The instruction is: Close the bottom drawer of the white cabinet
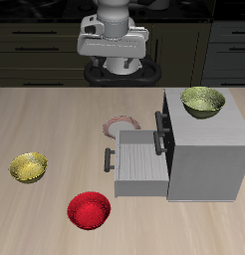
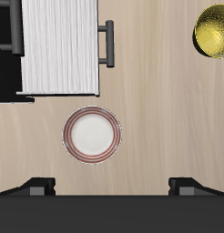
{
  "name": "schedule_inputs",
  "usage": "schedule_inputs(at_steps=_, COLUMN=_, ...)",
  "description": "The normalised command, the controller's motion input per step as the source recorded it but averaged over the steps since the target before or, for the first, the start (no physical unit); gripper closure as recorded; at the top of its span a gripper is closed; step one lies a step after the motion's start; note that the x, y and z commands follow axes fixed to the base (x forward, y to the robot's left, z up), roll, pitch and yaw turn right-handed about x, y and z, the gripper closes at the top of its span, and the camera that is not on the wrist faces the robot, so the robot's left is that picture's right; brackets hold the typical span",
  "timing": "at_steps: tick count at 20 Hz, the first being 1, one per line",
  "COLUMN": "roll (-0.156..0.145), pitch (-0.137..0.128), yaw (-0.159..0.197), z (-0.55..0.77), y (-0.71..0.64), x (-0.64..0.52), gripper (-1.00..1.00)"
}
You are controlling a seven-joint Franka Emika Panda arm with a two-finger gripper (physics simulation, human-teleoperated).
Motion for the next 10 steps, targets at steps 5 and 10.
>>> schedule_inputs(at_steps=5, roll=-0.024, pitch=0.009, yaw=-0.01, z=0.0, y=-0.23, x=0.31, gripper=-1.0)
schedule_inputs(at_steps=10, roll=-0.016, pitch=-0.029, yaw=0.032, z=0.16, y=-0.08, x=0.24, gripper=-1.0)
